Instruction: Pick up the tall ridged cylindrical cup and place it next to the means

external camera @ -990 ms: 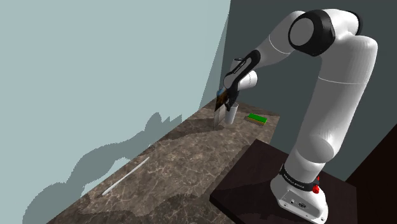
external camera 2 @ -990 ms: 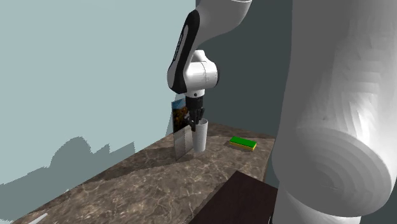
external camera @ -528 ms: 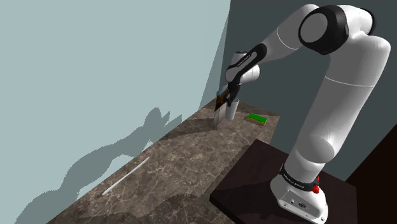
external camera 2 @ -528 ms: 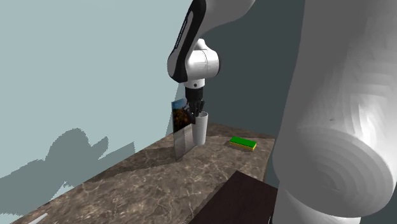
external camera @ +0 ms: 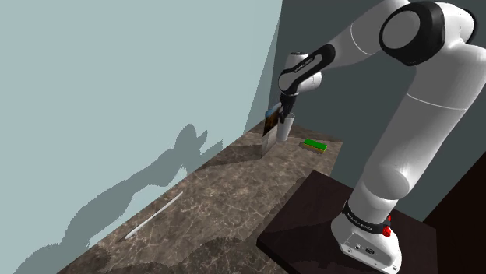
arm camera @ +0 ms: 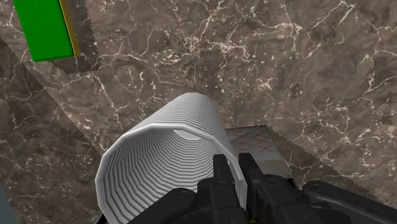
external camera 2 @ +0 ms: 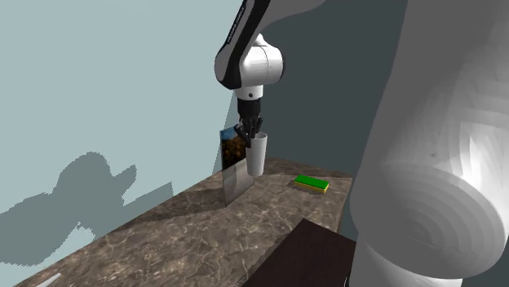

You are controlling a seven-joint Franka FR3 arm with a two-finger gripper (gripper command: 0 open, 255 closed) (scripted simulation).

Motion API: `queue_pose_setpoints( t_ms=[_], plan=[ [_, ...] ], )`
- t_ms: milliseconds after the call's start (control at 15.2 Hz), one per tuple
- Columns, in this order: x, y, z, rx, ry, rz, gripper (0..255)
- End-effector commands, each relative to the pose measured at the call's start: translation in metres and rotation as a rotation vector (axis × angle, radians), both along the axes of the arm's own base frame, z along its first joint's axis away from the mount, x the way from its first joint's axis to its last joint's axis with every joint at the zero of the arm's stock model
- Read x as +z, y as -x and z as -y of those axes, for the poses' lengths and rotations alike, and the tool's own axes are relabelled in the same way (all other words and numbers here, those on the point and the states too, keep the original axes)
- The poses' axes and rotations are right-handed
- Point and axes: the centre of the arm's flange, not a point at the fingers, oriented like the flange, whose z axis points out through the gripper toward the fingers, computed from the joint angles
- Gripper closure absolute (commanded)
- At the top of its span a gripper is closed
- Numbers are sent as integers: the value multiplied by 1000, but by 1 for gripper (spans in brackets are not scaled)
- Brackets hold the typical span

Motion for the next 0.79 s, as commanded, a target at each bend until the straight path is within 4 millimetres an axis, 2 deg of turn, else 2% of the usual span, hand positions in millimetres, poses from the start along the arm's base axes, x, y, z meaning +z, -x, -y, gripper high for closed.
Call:
queue_pose_setpoints(
  t_ms=[0, 726],
  plan=[
    [11, -1, 0, 0, 0, 0, 255],
    [69, -1, 0, 0, 0, 0, 255]
  ],
)
